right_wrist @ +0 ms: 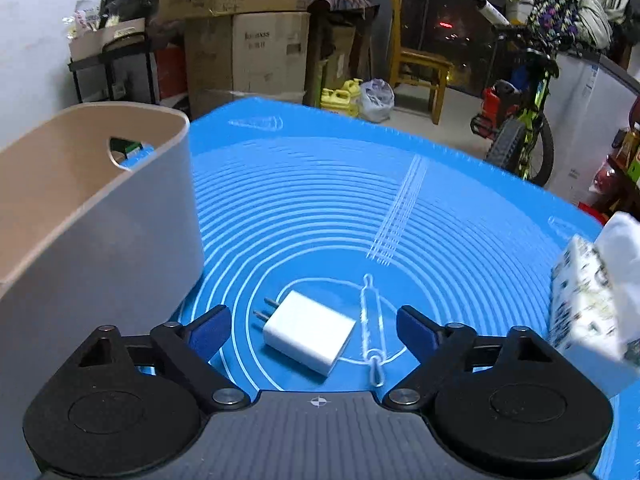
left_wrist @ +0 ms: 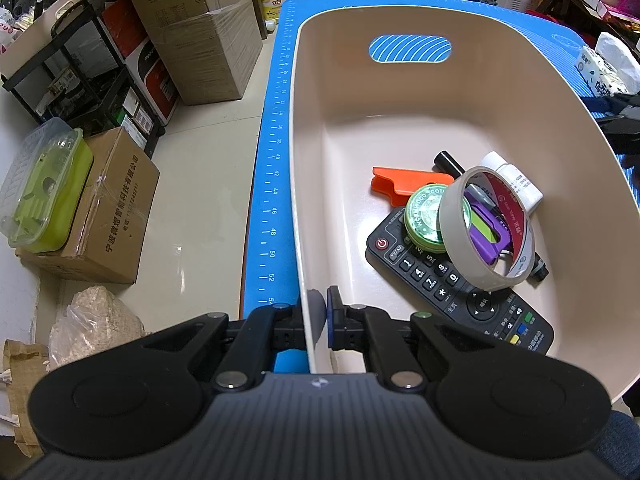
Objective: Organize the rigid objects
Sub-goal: 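Move the right tool to the white charger block and grasp it, then carry the charger block into the basket and open the right tool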
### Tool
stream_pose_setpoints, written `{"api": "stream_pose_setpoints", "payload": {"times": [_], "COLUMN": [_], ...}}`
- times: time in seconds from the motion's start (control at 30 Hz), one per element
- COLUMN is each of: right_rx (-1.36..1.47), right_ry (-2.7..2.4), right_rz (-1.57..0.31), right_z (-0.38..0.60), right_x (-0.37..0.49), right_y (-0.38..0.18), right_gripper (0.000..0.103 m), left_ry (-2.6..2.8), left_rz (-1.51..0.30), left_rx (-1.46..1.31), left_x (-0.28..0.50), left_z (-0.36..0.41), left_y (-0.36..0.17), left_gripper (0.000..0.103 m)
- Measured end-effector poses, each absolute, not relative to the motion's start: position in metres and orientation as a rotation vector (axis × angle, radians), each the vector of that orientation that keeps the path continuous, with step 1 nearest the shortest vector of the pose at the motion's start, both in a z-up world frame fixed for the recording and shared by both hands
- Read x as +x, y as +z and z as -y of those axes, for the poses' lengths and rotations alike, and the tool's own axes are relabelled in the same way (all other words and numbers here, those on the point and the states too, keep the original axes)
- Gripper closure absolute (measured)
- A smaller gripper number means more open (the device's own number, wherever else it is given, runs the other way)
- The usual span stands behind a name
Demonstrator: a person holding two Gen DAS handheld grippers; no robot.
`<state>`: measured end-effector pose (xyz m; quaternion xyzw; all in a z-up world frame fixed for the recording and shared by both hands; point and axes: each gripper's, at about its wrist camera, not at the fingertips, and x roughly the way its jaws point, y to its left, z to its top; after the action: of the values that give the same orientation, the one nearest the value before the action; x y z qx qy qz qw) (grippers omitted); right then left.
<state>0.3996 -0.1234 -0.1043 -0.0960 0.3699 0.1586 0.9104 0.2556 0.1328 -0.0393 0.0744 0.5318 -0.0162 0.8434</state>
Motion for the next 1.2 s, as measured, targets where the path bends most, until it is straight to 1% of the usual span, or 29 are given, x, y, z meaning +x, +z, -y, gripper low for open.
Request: {"api": "stream_pose_setpoints", "payload": {"times": [0.1,0.17,0.2,0.23,0.27,0.5,0.67,1.0,1.2], "right_rx": [-0.182,-0.185,-0.186,-0.184,-0.163,-0.135,-0.137,-0.131,-0.141], "right_ry": [0.317,0.312,0.306,0.302,0.303,0.294,0.270,0.271,0.318], "right_rz": [-0.763,-0.760,-0.762,-0.764,-0.754,-0.725,-0.680,-0.553,-0.488], "right_z": [0.119,0.115,0.114,0.112,0.114,0.117,0.122,0.123,0.104], "right_x": [0.402,0.404,0.404,0.405,0.405,0.397,0.384,0.357,0.337], "right_y": [-0.118,-0.125,-0.128,-0.132,-0.133,-0.137,-0.123,-0.048,-0.002], "right_gripper": [0.015,0.021,0.028,0.030,0.036,0.036,0.036,0.036,0.036], "left_ry": [-0.035,-0.035,-0.035,-0.034,-0.034,-0.030,-0.030,-0.030,-0.024], "left_rz": [-1.124,-1.125,-1.125,-1.125,-1.124,-1.122,-1.121,-1.115,-1.110], "left_rx": [0.160,0.162,0.162,0.162,0.161,0.160,0.157,0.149,0.140], "left_x": [0.256,0.254,0.255,0.255,0.255,0.254,0.254,0.253,0.253], "left_z": [-0.133,-0.133,-0.133,-0.133,-0.133,-0.134,-0.134,-0.134,-0.134], "left_y": [-0.039,-0.039,-0.040,-0.039,-0.039,-0.040,-0.040,-0.040,-0.040], "left_gripper": [0.094,0.094,0.094,0.094,0.094,0.094,0.094,0.095,0.095]}}
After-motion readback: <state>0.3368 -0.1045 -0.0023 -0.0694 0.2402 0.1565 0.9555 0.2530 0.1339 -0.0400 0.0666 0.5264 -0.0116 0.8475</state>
